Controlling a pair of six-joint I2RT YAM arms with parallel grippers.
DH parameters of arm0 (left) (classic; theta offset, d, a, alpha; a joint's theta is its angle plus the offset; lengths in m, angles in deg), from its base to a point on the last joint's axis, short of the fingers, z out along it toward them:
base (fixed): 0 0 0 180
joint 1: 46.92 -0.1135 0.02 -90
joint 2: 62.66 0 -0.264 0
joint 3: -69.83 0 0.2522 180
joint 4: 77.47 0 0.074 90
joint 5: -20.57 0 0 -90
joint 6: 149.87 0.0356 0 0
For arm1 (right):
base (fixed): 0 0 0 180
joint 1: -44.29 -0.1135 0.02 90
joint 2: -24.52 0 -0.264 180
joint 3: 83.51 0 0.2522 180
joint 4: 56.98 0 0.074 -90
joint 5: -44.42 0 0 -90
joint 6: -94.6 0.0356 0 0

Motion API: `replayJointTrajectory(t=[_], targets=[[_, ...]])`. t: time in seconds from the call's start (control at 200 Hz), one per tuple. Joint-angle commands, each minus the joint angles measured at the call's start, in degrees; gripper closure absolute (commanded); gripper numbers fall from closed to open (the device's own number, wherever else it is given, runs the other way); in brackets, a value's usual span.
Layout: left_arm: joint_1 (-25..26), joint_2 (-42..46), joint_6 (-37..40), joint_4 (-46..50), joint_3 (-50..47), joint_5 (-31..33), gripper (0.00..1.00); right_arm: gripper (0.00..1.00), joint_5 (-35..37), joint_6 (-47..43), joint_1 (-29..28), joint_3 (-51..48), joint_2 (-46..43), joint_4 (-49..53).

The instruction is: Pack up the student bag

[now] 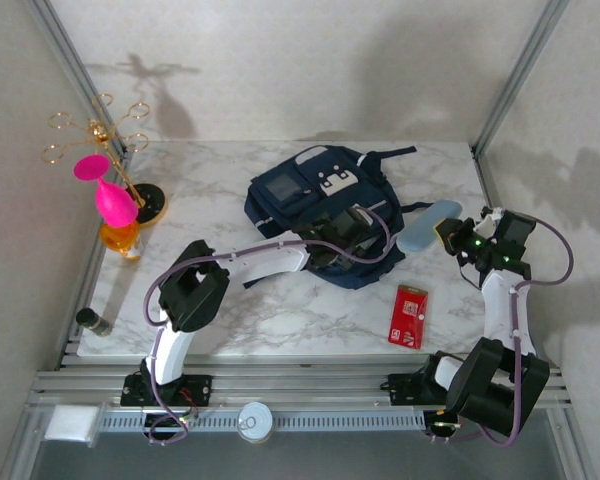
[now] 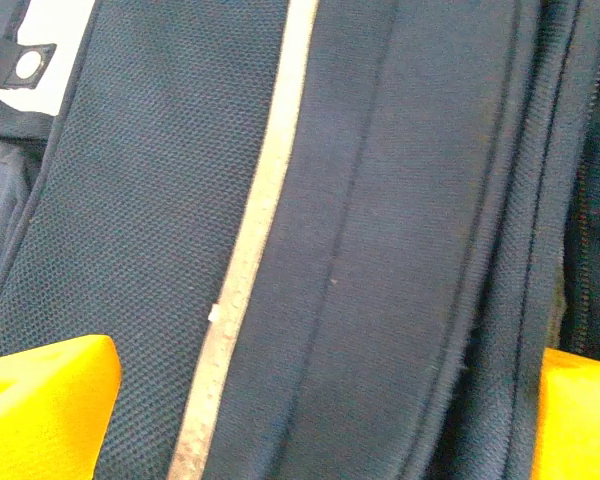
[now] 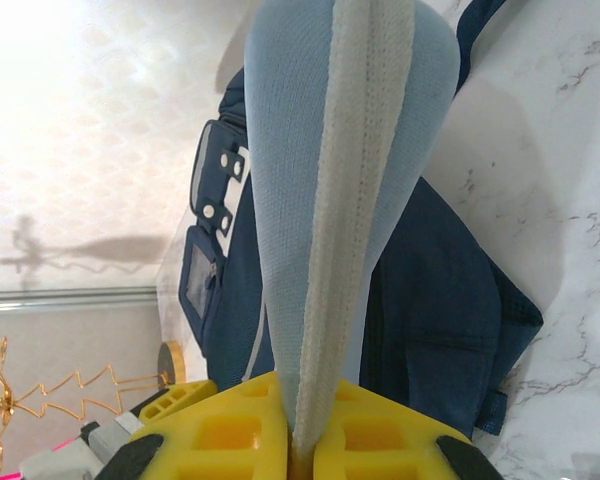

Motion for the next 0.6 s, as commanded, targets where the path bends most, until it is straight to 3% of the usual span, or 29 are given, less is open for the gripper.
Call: replayJointTrajectory(t=[0.0,0.19,0.32,0.416,0.596], targets=[[-2.5,0.6,0.6,-0.6,1.3,0.6,0.11,0.89,-1.4,0.7,0.4,-1.0,-1.3,-1.9],[-1.3,-1.7,-0.3,-0.5,3.3,-2.5,0.26,0.89,-1.7,1.3,0.4,-1.5,-1.4,-3.0],[0.8,-5.4,1.0,0.2,5.7,0.6,0.32,0.89,-1.6,1.0,0.5,-1.0,-1.5,-2.3],[0.9,-7.7,0.5,1.4,8.4,2.3,0.43,0.89,-1.0,0.5,0.4,-0.6,-1.5,-1.7],[0.8,-5.4,-0.3,0.0,8.6,5.8,0.76,0.89,-1.3,0.0,0.4,-0.1,-1.4,-1.2]])
